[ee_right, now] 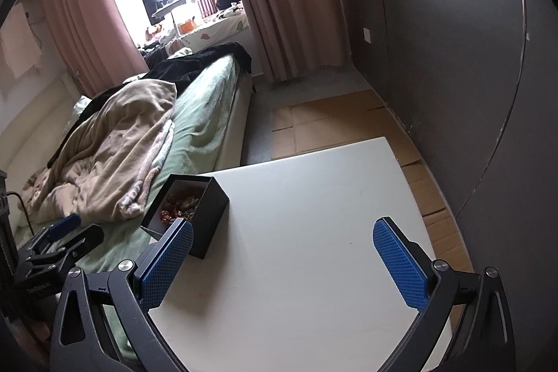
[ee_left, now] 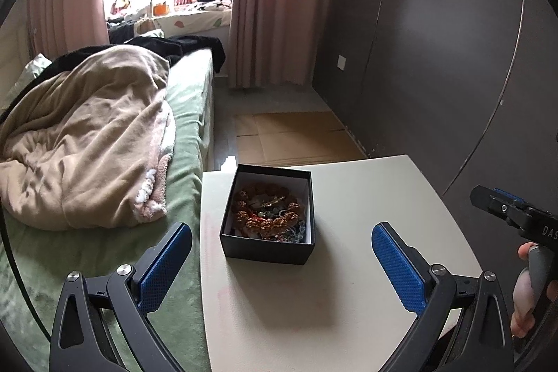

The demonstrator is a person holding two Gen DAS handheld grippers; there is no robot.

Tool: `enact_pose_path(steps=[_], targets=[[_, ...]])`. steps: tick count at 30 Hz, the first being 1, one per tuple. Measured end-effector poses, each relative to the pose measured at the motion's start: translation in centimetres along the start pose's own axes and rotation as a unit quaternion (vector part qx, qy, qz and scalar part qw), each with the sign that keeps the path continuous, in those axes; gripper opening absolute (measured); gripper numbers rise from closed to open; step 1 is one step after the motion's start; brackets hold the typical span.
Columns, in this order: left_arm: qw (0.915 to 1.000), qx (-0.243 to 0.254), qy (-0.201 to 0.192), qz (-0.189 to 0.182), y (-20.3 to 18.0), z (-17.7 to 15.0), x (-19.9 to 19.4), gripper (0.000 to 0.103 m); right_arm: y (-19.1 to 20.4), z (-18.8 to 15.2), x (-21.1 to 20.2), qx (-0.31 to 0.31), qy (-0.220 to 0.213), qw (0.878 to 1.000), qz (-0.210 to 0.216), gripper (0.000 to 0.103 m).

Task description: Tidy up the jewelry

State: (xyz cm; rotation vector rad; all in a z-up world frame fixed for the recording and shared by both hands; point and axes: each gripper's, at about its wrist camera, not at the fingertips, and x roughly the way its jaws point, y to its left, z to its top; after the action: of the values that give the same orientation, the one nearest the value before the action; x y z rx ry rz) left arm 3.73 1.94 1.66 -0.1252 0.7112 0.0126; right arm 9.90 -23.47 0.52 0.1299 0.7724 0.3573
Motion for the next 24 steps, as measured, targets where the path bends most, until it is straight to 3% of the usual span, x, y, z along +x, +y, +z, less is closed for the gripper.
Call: enact_pose_path(steps=[24], targets=[[0.9999, -0.004, 0.004, 0.009, -0.02, 0.1, 0.3, 0.103, 0.18, 0.0, 0.22, -0.006, 0.004, 1.0, 0.009, 0.103]])
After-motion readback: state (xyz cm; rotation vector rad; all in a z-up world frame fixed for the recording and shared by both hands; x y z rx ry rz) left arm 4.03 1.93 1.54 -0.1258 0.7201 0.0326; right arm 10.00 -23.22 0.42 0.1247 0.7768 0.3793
